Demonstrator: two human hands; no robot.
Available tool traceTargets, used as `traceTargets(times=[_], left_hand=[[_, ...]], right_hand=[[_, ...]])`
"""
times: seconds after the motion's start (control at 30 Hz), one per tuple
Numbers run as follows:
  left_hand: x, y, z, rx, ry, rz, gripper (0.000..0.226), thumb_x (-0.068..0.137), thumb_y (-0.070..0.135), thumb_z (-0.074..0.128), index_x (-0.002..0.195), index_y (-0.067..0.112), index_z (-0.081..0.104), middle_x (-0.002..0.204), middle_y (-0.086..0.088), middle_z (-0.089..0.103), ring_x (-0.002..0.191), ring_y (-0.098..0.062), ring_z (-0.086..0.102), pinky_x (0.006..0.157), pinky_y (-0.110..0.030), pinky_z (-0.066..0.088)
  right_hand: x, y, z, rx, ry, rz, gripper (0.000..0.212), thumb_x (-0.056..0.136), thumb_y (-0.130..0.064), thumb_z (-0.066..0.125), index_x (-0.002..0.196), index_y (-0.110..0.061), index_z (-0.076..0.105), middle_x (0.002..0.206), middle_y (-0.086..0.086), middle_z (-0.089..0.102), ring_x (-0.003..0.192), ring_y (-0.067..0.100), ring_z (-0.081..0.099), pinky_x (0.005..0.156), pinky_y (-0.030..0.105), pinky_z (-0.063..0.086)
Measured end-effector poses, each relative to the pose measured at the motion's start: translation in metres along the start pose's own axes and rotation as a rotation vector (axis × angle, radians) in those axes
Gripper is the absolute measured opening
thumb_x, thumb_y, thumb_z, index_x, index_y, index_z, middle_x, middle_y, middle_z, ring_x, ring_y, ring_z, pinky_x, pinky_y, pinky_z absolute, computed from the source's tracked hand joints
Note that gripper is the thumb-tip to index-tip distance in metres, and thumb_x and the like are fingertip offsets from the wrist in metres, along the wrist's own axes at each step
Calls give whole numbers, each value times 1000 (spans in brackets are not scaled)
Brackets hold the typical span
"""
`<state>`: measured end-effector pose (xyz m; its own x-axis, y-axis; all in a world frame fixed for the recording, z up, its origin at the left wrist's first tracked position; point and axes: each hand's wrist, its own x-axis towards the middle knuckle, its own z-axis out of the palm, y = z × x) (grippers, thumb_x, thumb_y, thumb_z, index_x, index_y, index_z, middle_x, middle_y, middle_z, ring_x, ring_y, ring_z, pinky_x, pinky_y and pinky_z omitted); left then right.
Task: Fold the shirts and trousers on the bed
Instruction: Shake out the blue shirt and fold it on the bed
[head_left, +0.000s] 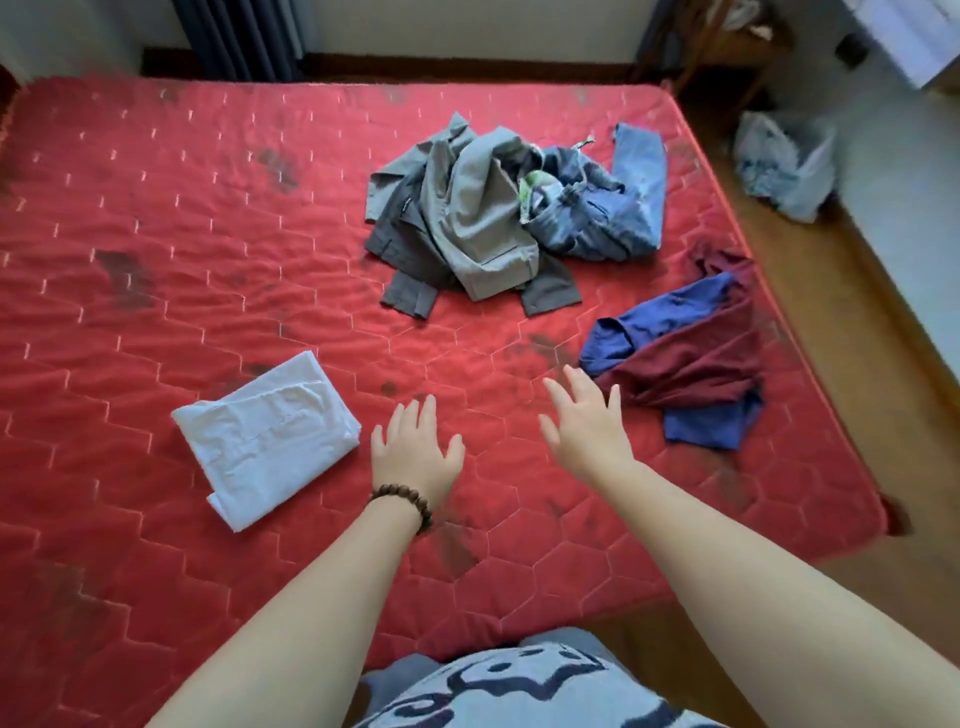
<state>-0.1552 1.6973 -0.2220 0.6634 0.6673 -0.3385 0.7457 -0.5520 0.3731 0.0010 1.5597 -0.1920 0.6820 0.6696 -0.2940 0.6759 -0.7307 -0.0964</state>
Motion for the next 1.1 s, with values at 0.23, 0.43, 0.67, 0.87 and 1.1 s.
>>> traceTargets(times=[0.23,0.43,0.67,0.87,1.1], left_hand=[[16,90,14,65,5,108,63,94,46,39,150,19,24,152,-3,33,143,-19,24,116,-45,20],[43,184,58,105,8,95,61,94,45,41,148,19,29,147,-2,38,138,-19,31,112,-43,25],[85,287,143,102,-42,-57,60,92,44,45,145,20,33,144,-4,41,136,-21,34,108,-41,30],[121,310,190,67,-85,-207,58,93,42,45,145,19,33,143,-5,41,132,-24,37,105,-42,32],[198,285,249,-36,-78,-287,63,92,49,47,144,17,34,146,-4,40,133,-25,38,103,-41,35]], right_hand=[[-13,86,-10,109,3,91,44,97,-36,44,138,-21,44,157,8,21,142,24,22,117,52,6],[14,188,5,172,-43,42,42,95,-33,48,135,-19,49,154,9,26,138,27,31,116,48,18],[70,324,31,172,-173,-25,40,93,-30,52,131,-17,54,149,12,34,132,31,38,110,41,29],[144,383,45,128,-204,-90,39,91,-28,54,128,-14,56,144,13,39,125,33,43,105,40,34],[267,399,80,179,-141,-116,50,91,-24,57,139,-13,48,149,19,33,139,32,29,113,41,26]])
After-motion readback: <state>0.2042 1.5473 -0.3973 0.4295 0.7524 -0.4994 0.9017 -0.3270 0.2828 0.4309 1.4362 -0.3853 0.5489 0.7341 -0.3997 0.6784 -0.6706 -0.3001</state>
